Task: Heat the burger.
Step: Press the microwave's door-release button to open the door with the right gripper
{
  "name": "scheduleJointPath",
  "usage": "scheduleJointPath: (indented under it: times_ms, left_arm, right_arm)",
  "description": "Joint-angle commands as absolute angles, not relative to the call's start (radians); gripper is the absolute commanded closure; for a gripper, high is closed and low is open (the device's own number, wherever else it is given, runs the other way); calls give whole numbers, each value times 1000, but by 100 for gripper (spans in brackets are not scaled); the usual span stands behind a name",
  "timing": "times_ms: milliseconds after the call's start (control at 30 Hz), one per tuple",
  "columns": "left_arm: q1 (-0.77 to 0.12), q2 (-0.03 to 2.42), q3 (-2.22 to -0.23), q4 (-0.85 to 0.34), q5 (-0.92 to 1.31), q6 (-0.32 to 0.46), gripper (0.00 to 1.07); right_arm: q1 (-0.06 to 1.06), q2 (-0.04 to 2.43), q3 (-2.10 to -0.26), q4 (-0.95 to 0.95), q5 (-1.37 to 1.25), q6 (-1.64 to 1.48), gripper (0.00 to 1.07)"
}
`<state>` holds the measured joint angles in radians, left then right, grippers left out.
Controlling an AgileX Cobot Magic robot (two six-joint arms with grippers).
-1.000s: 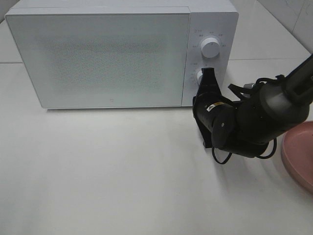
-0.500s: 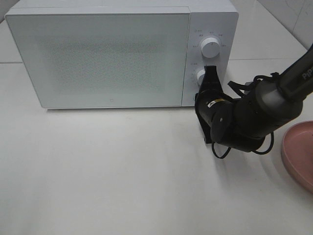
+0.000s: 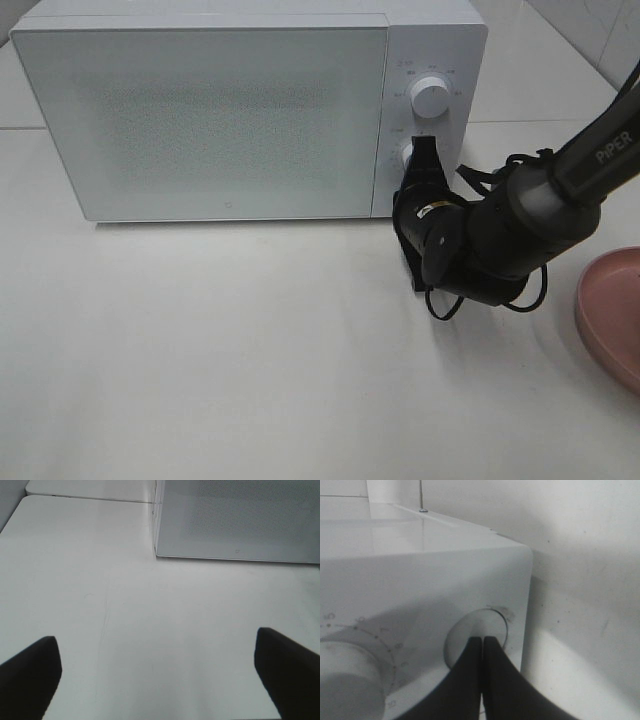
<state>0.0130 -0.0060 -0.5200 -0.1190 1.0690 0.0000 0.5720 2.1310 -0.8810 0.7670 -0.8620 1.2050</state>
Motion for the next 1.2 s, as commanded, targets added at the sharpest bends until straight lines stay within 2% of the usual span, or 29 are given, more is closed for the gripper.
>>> scheduleJointPath:
  times_ms: [33,633,833,1200]
  left_arm:
    - [11,-21,-519,-123,1068,-8,8]
    - [11,-21,-519,-123,1068,-8,8]
    - [11,-21,-519,-123,1068,-8,8]
    - [11,-21,-519,-123,1068,-8,8]
  right_arm:
    - [560,2134,-906,766,-899,1190,107]
    - [560,2154,-988,809,-1021,1129,107]
    - [530,2154,-1041,813,-1061,1077,107]
    - [525,2154,-1074,814,-1048,1043,107]
